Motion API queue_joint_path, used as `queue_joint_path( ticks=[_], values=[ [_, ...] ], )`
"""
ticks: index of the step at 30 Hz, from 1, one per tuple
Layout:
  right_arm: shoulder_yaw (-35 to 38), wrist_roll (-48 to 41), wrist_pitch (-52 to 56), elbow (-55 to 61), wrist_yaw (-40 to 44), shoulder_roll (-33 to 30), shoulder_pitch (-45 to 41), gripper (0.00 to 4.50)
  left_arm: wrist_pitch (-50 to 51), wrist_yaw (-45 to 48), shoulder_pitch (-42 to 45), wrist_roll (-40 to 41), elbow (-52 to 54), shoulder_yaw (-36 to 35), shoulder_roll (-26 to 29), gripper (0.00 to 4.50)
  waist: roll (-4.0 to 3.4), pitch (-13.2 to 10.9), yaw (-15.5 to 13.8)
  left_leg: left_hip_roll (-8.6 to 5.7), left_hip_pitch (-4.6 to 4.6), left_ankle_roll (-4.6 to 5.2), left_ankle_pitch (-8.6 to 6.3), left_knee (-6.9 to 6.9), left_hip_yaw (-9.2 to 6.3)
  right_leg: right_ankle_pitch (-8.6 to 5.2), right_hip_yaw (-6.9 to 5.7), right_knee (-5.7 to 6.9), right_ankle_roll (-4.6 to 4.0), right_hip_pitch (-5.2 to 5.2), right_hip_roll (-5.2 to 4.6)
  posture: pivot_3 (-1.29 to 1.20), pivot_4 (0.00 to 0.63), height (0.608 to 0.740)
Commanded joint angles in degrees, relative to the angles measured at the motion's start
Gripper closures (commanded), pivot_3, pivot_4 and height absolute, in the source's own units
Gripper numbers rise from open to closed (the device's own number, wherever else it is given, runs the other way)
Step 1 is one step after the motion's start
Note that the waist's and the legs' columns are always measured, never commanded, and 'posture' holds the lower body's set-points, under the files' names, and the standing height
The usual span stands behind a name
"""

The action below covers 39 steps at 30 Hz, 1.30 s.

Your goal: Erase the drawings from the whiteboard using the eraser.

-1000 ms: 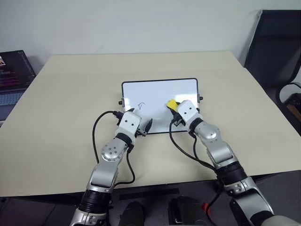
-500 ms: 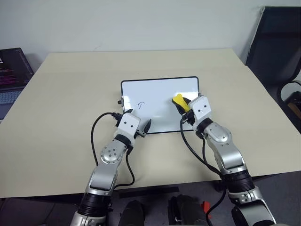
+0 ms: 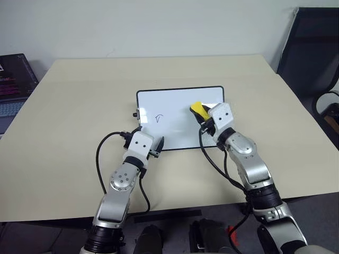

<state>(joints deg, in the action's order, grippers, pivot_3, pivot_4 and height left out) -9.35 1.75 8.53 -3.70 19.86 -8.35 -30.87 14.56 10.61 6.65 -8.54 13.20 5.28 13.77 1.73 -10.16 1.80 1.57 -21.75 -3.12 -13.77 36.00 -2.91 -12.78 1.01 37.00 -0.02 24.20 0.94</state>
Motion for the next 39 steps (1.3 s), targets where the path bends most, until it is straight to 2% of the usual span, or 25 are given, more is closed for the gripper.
queue_joint_path(
  ticks=[1,8,17,25,32,39],
  values=[
    [-1.26,0.44,-3.29,-1.48,-0.21,1.96,-3.35,3.38,-0.74,-0.7,0.81,-0.64,2.54,-0.82,0.31,0.0,0.0,0.0,-0.01,0.0,0.0,0.0,0.0,0.0,0.0,0.0,0.0,0.0,0.0,0.0,0.0,0.0,0.15,0.74],
    [-4.19,2.45,-8.41,-10.61,-0.53,5.94,-7.18,3.38,-0.78,-0.69,1.2,-0.83,2.03,-1.13,0.56,0.0,0.0,0.0,-0.04,0.0,-0.01,0.0,0.0,0.0,0.0,0.01,0.01,-0.01,0.0,0.0,0.0,0.0,0.15,0.74],
    [-7.75,5.62,-8.81,-18.56,-0.85,10.32,-11.97,3.38,-0.71,0.03,3.03,-0.49,0.81,-1.45,1.09,0.0,-0.01,0.0,-0.03,0.02,0.0,0.0,0.0,0.01,-0.01,0.01,0.0,0.04,-0.01,0.0,0.0,0.0,0.15,0.74],
    [-7.6,5.7,-8.43,-25.63,-1.21,13.48,-15.16,3.38,-0.81,0.1,3.09,-0.37,0.65,-1.35,1.23,0.0,-0.01,0.0,-0.03,0.02,0.0,0.0,0.0,0.01,-0.01,0.01,0.02,0.04,-0.01,0.0,0.0,0.0,0.15,0.74],
    [-10.47,9.81,-5.19,-26.86,-0.06,12.43,-16.9,3.38,-0.56,-0.22,2.72,-0.49,1.13,-1.06,0.96,0.0,-0.01,0.0,-0.03,0.02,0.0,0.0,0.0,0.01,-0.03,0.01,0.02,0.04,-0.01,0.0,0.0,0.0,0.15,0.74],
    [-12.07,12.66,0.74,-17.78,2.76,6.26,-10.99,3.38,-0.68,-0.12,1.9,-0.48,1.78,-0.63,0.76,0.0,0.0,0.0,-0.26,0.01,0.0,0.0,0.0,0.04,-0.07,0.01,0.02,0.07,-0.01,-0.02,-0.01,0.0,0.15,0.74]
  ],
)
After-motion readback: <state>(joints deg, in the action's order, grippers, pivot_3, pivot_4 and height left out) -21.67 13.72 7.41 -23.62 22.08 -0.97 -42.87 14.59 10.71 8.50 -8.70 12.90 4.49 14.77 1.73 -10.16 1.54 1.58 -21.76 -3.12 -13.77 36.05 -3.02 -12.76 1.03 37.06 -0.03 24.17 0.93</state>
